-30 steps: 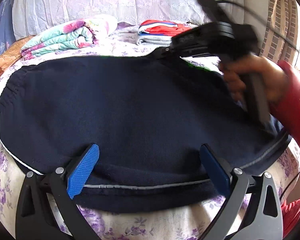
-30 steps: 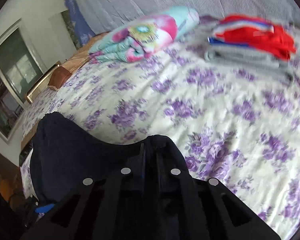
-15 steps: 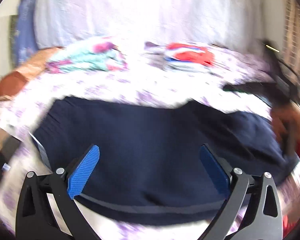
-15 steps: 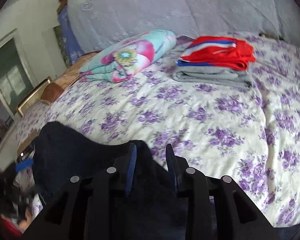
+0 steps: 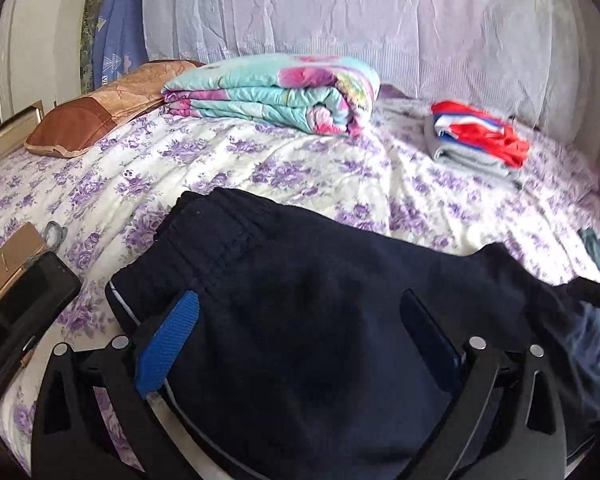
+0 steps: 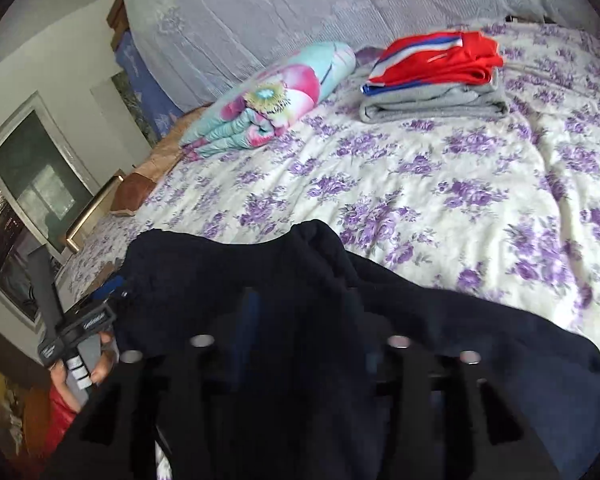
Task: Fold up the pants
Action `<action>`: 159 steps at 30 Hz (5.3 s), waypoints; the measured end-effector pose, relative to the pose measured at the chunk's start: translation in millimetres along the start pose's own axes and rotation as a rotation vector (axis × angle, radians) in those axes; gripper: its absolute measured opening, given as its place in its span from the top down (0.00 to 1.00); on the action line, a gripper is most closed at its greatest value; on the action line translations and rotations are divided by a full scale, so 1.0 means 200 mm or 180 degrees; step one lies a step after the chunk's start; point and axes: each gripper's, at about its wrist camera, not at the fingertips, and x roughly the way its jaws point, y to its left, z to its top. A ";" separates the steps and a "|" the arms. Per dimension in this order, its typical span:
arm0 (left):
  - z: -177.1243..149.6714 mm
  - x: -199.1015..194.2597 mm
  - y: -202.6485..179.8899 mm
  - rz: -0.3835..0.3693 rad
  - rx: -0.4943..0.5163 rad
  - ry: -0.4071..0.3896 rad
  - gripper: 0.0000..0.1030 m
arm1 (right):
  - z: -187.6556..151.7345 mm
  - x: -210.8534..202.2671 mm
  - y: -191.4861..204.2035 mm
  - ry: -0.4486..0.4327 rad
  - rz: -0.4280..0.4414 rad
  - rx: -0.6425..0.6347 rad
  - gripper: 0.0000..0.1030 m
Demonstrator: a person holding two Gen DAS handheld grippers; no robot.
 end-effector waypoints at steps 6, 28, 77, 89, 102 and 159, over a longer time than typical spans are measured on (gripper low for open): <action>0.01 0.14 -0.09 0.0338 0.0184 0.0408 0.04 | -0.23 -0.03 -0.29 0.0286 0.0030 0.0522 0.58; -0.55 -0.17 -1.24 -0.0611 0.1780 0.0465 0.04 | -1.01 -1.20 -0.96 -0.1020 -0.0833 0.2544 0.37; -0.26 -0.22 0.39 -0.0134 -0.0902 0.0591 0.05 | -0.24 -0.26 0.35 -0.0552 -0.1250 -0.1446 0.36; -0.09 0.07 0.44 -0.0651 -0.1327 0.0828 0.05 | -0.34 -0.01 0.08 0.0146 -0.1118 -0.0939 0.20; -0.08 0.12 0.48 -0.0988 -0.1776 0.0668 0.10 | -0.32 0.00 0.04 0.0136 -0.1022 -0.0845 0.18; 0.10 -0.43 -0.29 0.0305 0.0159 -0.0505 0.76 | -0.30 -0.27 0.04 -0.0260 -0.0838 -0.0827 0.12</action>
